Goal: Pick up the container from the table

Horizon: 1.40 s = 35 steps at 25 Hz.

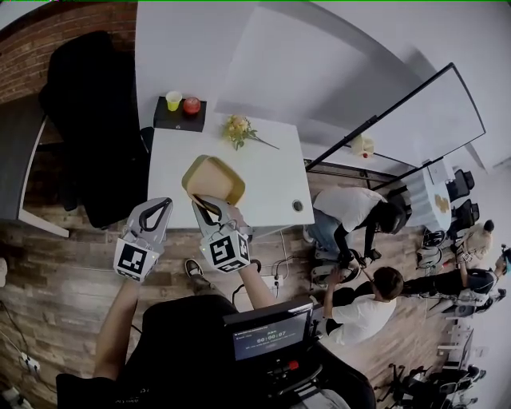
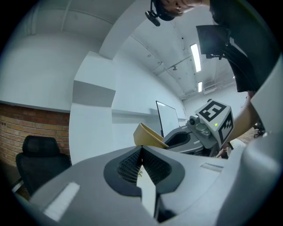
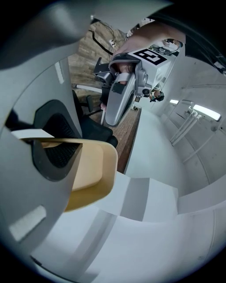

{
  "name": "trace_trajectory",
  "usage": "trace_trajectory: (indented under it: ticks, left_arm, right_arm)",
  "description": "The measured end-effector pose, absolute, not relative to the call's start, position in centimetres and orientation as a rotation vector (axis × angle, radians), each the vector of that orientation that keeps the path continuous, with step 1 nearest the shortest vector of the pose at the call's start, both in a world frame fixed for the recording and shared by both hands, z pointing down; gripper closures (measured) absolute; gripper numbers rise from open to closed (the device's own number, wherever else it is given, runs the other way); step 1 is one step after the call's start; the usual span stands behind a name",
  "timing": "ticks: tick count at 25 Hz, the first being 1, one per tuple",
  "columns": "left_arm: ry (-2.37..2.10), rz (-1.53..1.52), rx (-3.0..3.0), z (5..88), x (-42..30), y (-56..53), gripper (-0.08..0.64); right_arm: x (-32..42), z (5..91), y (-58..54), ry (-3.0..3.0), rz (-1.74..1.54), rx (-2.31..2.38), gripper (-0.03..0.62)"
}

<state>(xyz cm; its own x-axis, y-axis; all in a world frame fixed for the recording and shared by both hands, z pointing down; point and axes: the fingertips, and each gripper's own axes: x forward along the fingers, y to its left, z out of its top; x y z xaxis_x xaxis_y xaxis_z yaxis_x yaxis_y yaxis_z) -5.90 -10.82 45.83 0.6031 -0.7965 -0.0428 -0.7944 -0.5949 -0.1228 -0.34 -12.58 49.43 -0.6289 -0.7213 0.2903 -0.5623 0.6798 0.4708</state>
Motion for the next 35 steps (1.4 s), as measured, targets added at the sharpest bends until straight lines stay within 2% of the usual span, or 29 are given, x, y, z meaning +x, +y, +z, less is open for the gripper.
trace_trajectory:
  ticks: [35]
  left_arm:
    - [1.329, -0.047, -2.681, 46.3, -6.0, -12.0, 0.558]
  right_arm:
    - [-1.1, 47.1, -13.2, -2.471, -0.527, 1.021, 0.574]
